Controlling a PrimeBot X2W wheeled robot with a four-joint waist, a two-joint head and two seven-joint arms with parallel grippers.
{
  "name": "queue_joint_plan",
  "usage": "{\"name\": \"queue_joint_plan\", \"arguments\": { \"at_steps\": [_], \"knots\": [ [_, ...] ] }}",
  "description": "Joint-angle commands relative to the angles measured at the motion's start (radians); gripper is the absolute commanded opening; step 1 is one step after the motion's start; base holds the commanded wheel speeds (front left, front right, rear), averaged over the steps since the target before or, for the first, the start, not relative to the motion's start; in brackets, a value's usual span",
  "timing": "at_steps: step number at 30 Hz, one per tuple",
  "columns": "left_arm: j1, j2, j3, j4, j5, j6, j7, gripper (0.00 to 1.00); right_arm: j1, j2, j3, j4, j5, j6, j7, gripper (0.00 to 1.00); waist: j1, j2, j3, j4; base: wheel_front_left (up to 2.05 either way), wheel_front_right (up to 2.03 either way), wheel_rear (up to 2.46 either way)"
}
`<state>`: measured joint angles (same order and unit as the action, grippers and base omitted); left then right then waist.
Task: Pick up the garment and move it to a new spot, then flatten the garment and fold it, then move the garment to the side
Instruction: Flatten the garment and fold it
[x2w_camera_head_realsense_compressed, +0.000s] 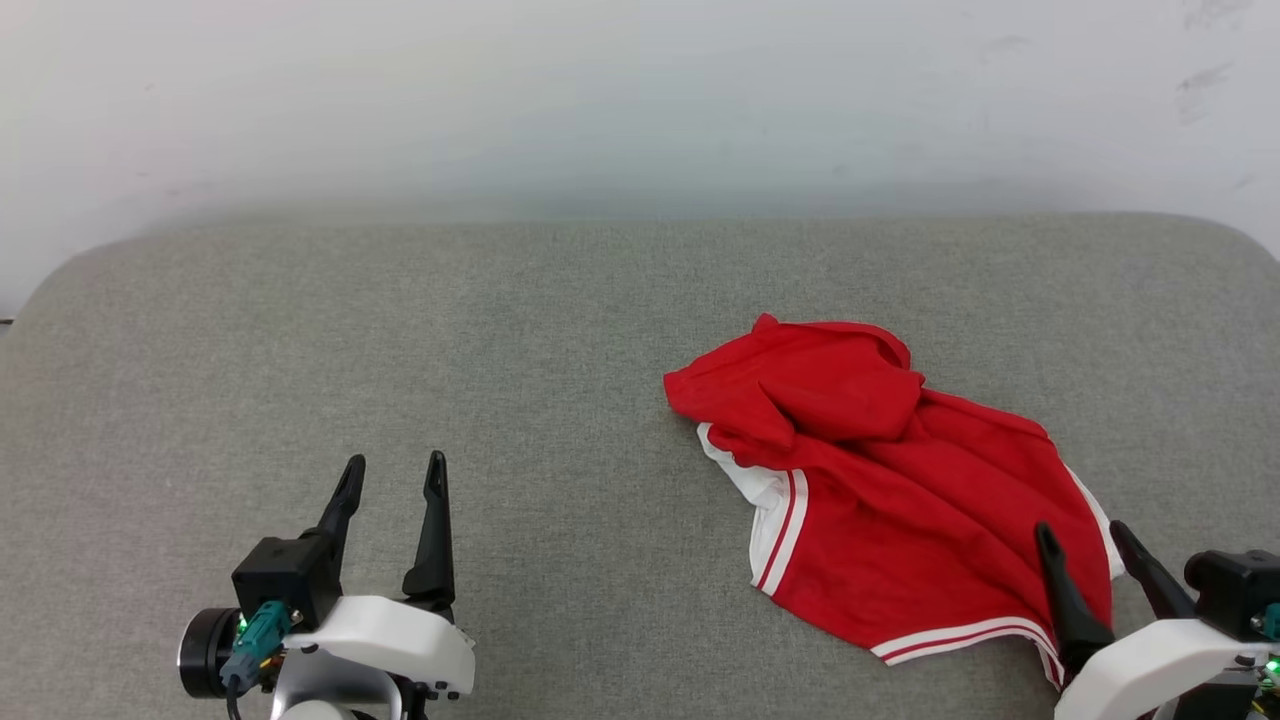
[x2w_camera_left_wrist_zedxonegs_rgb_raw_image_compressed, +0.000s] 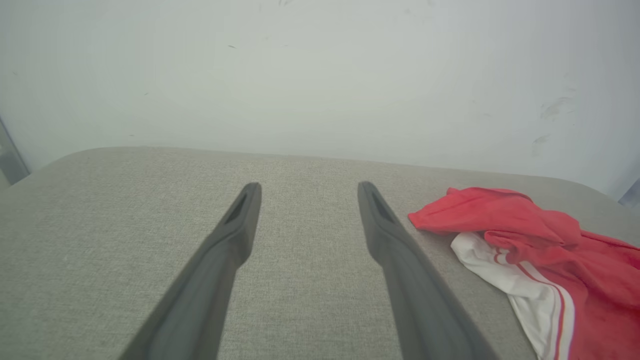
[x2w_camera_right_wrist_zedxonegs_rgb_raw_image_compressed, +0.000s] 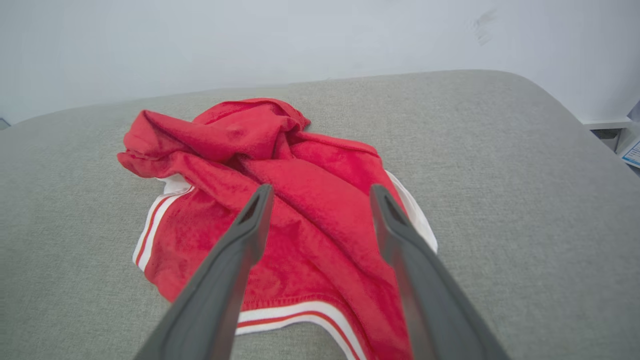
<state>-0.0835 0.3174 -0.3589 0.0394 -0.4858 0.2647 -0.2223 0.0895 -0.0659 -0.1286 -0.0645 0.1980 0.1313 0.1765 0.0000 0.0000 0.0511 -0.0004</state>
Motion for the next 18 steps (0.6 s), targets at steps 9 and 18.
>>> {"name": "queue_joint_plan", "arguments": {
  "at_steps": [9,18],
  "knots": [
    [0.009,0.013,-0.002,-0.025,-0.005,0.016,0.016,1.0,-0.01,-0.009,0.11,-0.011,-0.019,-0.001,0.052,1.0,0.0,0.0,0.003,0.004,0.0,0.0,0.0],
    [-0.03,0.001,-0.007,-0.026,-0.008,0.007,0.007,1.0,-0.144,-0.156,0.405,0.089,0.111,-0.001,0.298,1.0,0.0,0.0,0.067,0.036,0.0,0.0,0.0]
  ]
}}
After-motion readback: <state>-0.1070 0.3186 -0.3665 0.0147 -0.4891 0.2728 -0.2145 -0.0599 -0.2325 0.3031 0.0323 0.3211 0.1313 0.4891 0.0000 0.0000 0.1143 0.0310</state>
